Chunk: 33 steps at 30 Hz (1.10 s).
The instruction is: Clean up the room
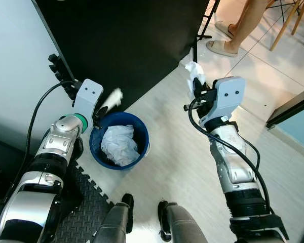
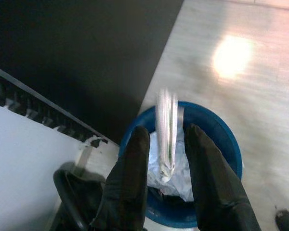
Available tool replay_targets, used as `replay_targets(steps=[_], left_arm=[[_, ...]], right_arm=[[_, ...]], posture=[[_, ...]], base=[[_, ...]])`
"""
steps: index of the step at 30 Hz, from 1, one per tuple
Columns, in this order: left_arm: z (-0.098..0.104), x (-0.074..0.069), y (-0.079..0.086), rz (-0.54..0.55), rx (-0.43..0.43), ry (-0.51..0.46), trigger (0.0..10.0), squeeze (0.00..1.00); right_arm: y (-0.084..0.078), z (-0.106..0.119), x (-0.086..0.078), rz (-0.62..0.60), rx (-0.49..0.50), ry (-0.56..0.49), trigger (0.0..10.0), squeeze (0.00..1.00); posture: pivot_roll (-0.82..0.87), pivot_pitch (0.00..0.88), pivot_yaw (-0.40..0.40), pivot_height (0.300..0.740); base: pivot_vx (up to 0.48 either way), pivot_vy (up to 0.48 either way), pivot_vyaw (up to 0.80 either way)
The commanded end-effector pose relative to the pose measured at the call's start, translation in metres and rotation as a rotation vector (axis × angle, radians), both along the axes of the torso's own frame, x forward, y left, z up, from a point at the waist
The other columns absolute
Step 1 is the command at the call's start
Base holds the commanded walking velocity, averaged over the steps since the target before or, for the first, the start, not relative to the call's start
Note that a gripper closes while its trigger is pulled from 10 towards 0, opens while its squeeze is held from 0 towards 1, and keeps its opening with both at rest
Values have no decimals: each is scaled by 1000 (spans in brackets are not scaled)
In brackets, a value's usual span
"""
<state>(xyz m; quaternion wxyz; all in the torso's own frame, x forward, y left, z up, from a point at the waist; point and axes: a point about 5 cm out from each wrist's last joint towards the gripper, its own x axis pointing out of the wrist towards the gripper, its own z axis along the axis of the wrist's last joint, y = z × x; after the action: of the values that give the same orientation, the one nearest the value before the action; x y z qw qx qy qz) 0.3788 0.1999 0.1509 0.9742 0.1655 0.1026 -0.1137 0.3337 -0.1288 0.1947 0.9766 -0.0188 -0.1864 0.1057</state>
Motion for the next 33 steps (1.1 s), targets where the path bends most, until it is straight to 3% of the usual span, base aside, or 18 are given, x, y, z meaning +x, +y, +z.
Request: replay_targets(steps=[1, 9, 12, 14, 16, 17, 19, 20, 23, 24, 28, 33], left_arm=[[-8, -6, 5, 5, -20, 9, 10000, 0], [-19, -14, -2, -11, -70, -8, 10000, 0], [-10, -32, -11, 14, -134, -103, 10000, 0], [-8, -36, -13, 17, -141, -119, 10000, 0], [6, -66, -28, -70, -195, -175, 10000, 0], [6, -66, -28, -70, -195, -175, 10000, 0], [18, -92, -41, -143, -251, -196, 10000, 0], [18, -92, -41, -143, -251, -196, 10000, 0], [32, -126, -55, -198, -310, -210, 10000, 0], [32, -126, -55, -198, -310, -210, 10000, 0], [44, -160, -51, -92, -247, -275, 10000, 0], [51, -179, -46, -13, -253, -271, 10000, 0]], right_arm=[[1, -8, 0, 10, -1, 32, 10000, 0], [17, -12, 6, 74, -10, 63, 10000, 0], [32, -33, 10, 122, -35, 153, 10000, 0], [35, -37, 10, 130, -37, 167, 10000, 0], [47, -43, 17, 134, -21, 198, 10000, 0], [47, -43, 17, 134, -21, 198, 10000, 0], [58, -45, 21, 137, 13, 222, 10000, 0], [58, -45, 21, 137, 13, 222, 10000, 0], [76, -44, 26, 164, 96, 258, 10000, 0], [76, -44, 26, 164, 96, 258, 10000, 0], [104, -43, 26, 251, 104, 279, 10000, 0], [115, -44, 27, 288, 112, 297, 10000, 0]], posture=[[-75, 300, 17, 737], [-55, 292, 12, 737], [-38, 301, 5, 737], [-38, 301, 5, 737], [-7, 325, 4, 737], [-7, 325, 4, 737], [13, 336, 9, 737], [13, 336, 9, 737], [58, 351, -1, 737], [58, 351, -1, 737], [151, 382, -42, 737], [207, 407, -77, 737]], base=[[0, 0, 0], [0, 0, 0], [0, 0, 0], [0, 0, 0], [0, 0, 0], [0, 0, 0], [0, 0, 0], [0, 0, 0], [0, 0, 0], [0, 0, 0], [0, 0, 0], [0, 0, 0]])
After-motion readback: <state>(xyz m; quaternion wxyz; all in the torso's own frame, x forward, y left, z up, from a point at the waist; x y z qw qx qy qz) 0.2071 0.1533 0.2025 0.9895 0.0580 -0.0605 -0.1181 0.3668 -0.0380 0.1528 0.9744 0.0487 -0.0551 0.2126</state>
